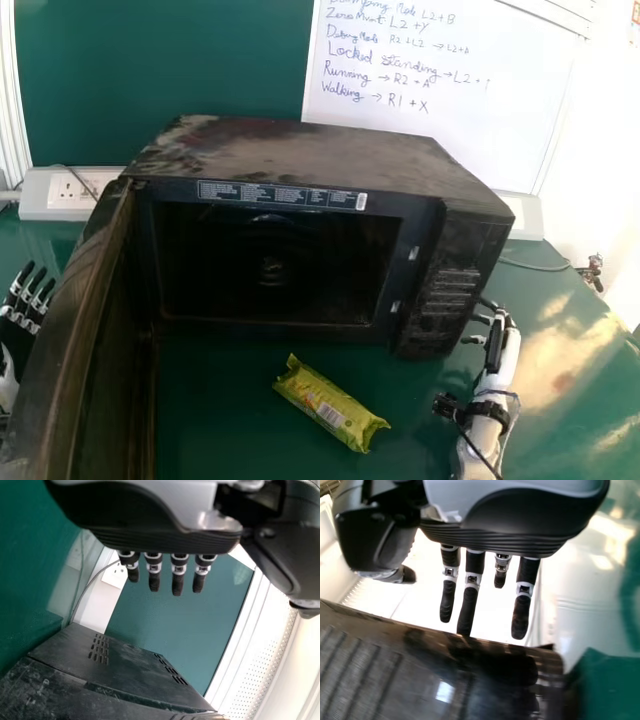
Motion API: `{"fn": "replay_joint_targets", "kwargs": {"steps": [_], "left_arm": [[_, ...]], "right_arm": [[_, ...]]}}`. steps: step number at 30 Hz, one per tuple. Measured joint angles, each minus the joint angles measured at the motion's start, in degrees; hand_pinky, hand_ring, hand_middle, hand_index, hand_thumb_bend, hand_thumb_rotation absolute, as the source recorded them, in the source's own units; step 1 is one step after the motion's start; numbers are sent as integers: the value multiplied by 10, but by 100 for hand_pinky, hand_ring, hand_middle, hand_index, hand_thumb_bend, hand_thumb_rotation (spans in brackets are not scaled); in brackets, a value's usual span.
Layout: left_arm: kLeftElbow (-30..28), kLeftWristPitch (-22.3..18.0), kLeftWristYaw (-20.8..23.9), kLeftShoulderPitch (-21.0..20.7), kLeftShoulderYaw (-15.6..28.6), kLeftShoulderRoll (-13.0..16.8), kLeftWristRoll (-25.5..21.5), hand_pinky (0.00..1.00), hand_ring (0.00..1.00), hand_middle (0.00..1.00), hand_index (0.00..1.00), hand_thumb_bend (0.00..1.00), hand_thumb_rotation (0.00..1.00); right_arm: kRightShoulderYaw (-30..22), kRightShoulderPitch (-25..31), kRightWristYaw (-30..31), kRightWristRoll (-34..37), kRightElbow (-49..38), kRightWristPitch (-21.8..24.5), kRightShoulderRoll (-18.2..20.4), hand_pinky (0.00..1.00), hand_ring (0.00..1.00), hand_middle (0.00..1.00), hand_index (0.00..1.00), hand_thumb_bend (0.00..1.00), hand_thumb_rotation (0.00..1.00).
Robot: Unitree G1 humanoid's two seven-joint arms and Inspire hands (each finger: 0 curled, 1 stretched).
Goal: Put biscuit inside oven
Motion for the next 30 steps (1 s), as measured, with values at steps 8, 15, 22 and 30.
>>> {"fn": "replay_joint_targets", "kwargs": {"steps": [8,15,22,30], "left_arm": [[-2,0,0,0,1,0,0,43,66,75,89,2,0],[-2,-2,1,0,1,0,1,45,67,74,89,3,0],[-2,-3,1,1,1,-1,2,45,67,75,90,2,0],[-3,-3,0,1,2,-1,0,47,68,76,90,2,0]], "right_arm": [[-8,1,18,13,6,-44,0,28,33,41,63,56,78],[-9,0,18,13,15,-79,-2,29,33,40,61,64,86],[9,4,5,-11,17,-122,-6,32,34,39,62,77,95],[53,9,-98,-87,17,-149,-29,32,35,41,62,87,97]]}}
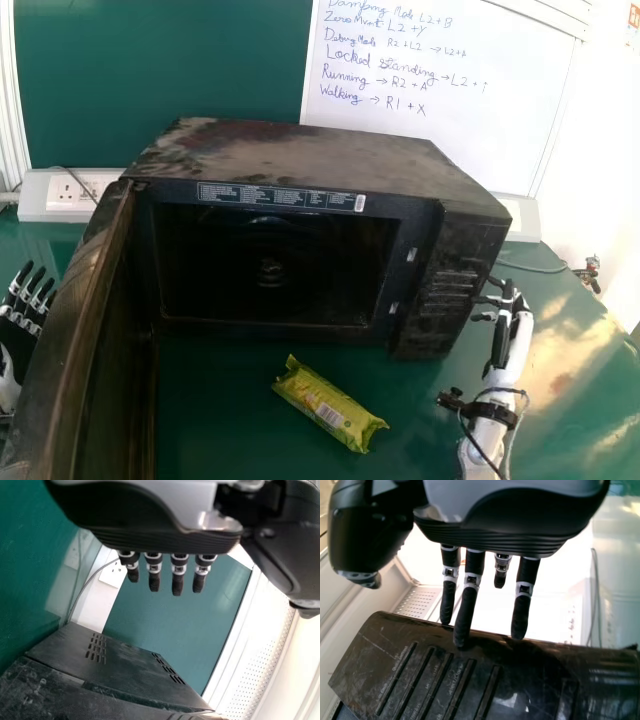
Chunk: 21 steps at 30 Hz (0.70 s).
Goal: Put biscuit inside oven
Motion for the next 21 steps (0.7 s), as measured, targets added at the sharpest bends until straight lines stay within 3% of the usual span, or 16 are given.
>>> {"fn": "replay_joint_targets", "kwargs": {"steps": [3,10,16,21], "left_arm": [[-1,0,1,1,0,-1,0,46,67,75,89,2,0],[-20,0,13,6,-1,-7,2,60,70,76,90,3,0],[-13,1,13,9,0,-4,2,53,68,75,90,2,0],[-2,1,9,9,0,-3,2,49,68,76,90,2,0]], "right_arm": [[36,5,-40,-63,-6,-29,-12,32,35,42,62,92,97],[91,7,-139,-161,-12,-42,-37,36,37,43,61,99,91],[134,14,-209,-226,-18,-32,-67,39,41,50,63,100,88],[171,28,-240,-272,-48,6,-90,39,43,54,65,100,88]]}}
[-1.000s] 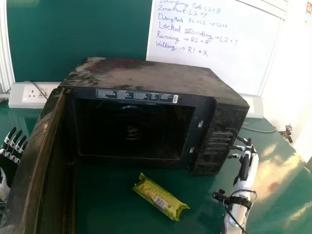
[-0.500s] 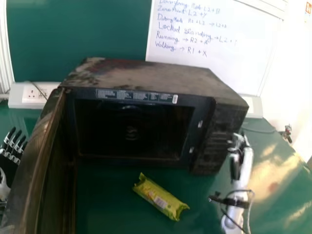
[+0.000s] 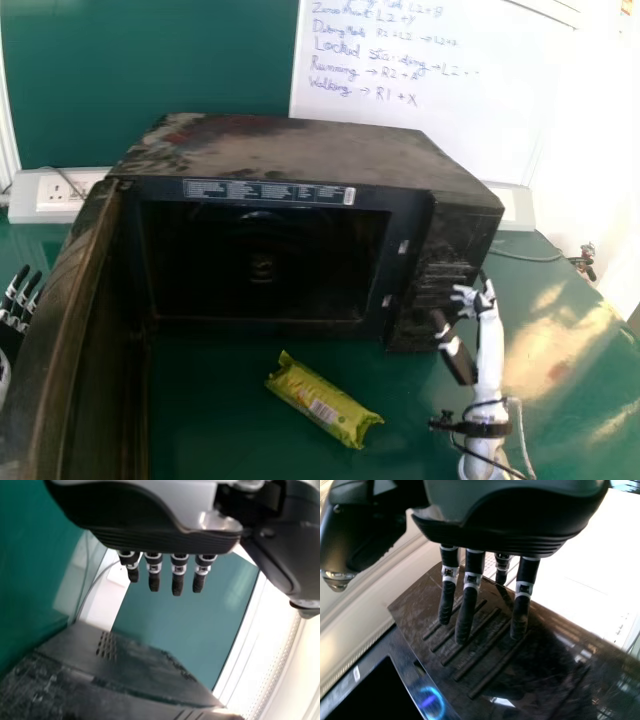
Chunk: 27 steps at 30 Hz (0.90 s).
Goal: Put biscuit inside oven
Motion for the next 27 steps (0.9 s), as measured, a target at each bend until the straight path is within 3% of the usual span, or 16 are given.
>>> {"fn": "replay_joint_targets", "kwargs": {"steps": [6,14,17,21,27], "left_arm": [[6,0,-6,-1,0,0,-1,47,67,75,90,2,0],[6,0,-1,-4,0,-2,-1,46,67,75,89,3,0],[6,0,1,-4,0,-3,0,46,67,75,89,3,0],[3,0,3,-5,0,-5,0,56,69,76,90,3,0],[3,-1,6,-6,0,-6,1,50,68,75,89,3,0]], "right_arm": [[41,6,-36,-56,-37,25,-17,37,44,55,68,100,87],[71,23,-26,-90,-102,55,-37,43,48,57,73,100,88],[72,32,-1,-87,-134,70,-48,46,51,60,75,100,88],[71,49,54,-78,-188,83,-61,53,55,62,79,100,85],[58,84,136,-60,-279,122,-71,58,62,68,83,100,82]]}}
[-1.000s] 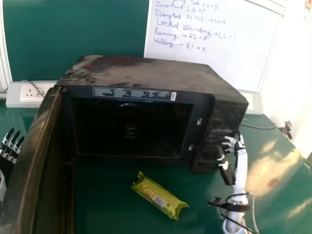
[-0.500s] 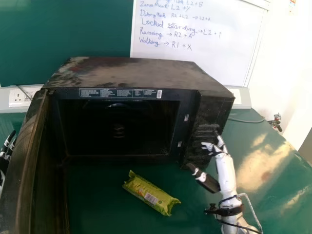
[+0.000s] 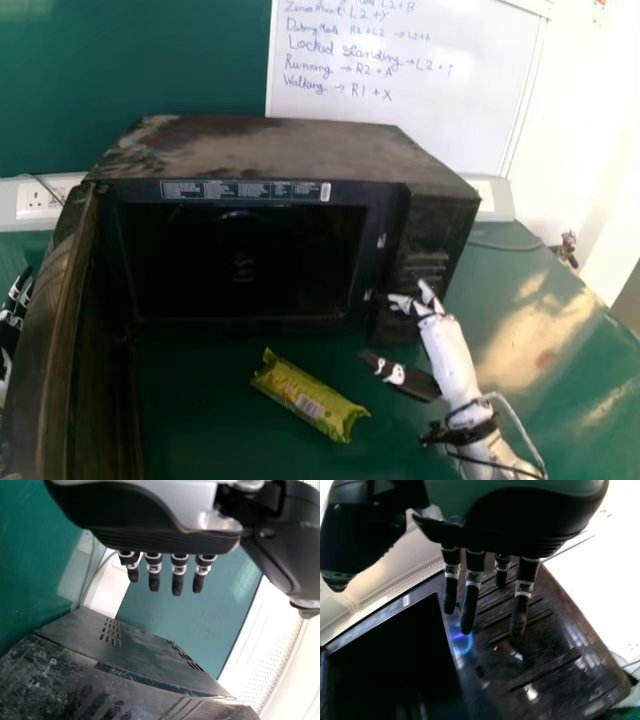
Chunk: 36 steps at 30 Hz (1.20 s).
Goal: Put biscuit inside oven
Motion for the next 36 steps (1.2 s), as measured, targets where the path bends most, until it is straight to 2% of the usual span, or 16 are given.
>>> {"fn": "replay_joint_targets", "kwargs": {"steps": [2,6,12,15,19,25,30,36], "left_arm": [[1,0,-3,-1,0,0,0,45,67,75,89,3,0],[4,0,-6,-7,0,0,-1,43,66,74,88,3,0],[1,-3,-4,-9,0,-3,0,45,66,74,88,3,0],[-1,-3,-4,-8,0,-3,0,49,67,75,89,3,0],[-2,-3,-4,-7,0,-3,0,50,68,75,89,3,0],[1,-3,-5,-8,0,-3,0,50,67,75,88,4,0],[3,-4,-6,-10,0,-3,0,42,65,74,88,3,0],[3,-6,-6,-9,0,-3,0,44,67,75,89,3,0]], "right_arm": [[-8,14,32,5,-37,18,-3,57,63,70,84,100,80],[-14,40,94,5,-108,54,-8,62,70,77,85,100,79],[-37,78,189,9,-209,126,-11,67,75,81,89,100,81],[-48,95,233,10,-257,159,-12,67,76,82,90,100,83],[-55,108,278,9,-304,194,-13,68,78,83,91,100,85],[-61,127,369,17,-373,259,-14,71,84,87,93,100,82],[-70,138,410,22,-405,290,-14,73,86,88,93,100,83],[-71,141,444,23,-424,315,-14,75,87,88,94,100,81]]}}
